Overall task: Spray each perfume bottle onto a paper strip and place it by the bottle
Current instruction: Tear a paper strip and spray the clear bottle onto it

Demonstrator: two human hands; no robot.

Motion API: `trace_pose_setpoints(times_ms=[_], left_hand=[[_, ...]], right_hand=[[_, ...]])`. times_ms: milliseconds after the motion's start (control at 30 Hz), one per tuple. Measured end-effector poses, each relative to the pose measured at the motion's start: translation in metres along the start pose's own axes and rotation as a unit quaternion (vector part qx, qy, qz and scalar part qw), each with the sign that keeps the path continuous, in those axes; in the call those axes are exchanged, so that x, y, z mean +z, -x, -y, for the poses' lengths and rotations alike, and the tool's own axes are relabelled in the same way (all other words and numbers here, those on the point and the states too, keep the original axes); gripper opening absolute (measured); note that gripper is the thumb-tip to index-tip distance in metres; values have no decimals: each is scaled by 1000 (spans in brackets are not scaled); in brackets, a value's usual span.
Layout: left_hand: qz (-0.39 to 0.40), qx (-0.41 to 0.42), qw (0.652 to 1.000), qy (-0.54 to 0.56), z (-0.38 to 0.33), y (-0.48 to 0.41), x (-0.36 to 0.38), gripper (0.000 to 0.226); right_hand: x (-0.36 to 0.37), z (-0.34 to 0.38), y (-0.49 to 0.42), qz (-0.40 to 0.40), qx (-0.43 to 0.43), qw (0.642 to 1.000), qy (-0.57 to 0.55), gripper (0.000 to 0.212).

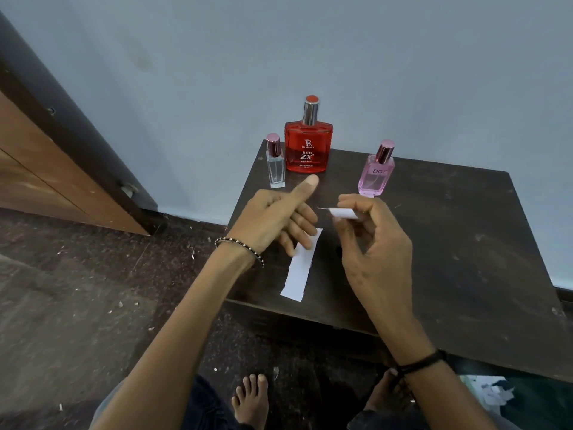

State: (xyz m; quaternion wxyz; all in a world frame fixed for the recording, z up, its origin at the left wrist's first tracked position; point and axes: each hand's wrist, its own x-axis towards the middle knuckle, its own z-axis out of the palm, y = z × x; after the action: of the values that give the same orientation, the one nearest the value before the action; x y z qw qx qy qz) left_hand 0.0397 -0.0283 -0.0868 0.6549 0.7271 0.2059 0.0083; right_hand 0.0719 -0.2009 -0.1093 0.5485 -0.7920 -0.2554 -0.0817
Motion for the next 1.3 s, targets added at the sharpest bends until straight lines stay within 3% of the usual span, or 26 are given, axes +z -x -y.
trace_pose_setpoints(times_ms=[133,233,467,567,667,900,1133,1233,1300], left_hand=[[12,14,999,44,2,1,3,22],[-4,20,997,70,3,1,1,11],[-88,-2,993,79,9,-3,-8,15],[-108,-10,992,61,12,-4,-12,10],[-128,-24,991,44,15,-5,-16,23],[-86,-6,996,-30,19,-5,-20,12],[-96,-1,992,-82,22,-7,-21,54],[-80,12,993,-88,22,-8,-19,42],[-70,22,994,-80,21,-9,-17,27]], right_hand=[[3,-2,1,22,-12,1000,5,20],[3,-1,2,36,-1,999,17,26],[7,4,-4,28,53,998,25,41],[15,7,-17,27,53,997,41,31],[33,11,-38,45,51,997,49,20],[85,17,-78,85,96,990,64,54],[110,21,-90,66,61,977,194,36],[101,25,-85,62,35,976,208,30],[85,29,-77,59,11,985,160,26]])
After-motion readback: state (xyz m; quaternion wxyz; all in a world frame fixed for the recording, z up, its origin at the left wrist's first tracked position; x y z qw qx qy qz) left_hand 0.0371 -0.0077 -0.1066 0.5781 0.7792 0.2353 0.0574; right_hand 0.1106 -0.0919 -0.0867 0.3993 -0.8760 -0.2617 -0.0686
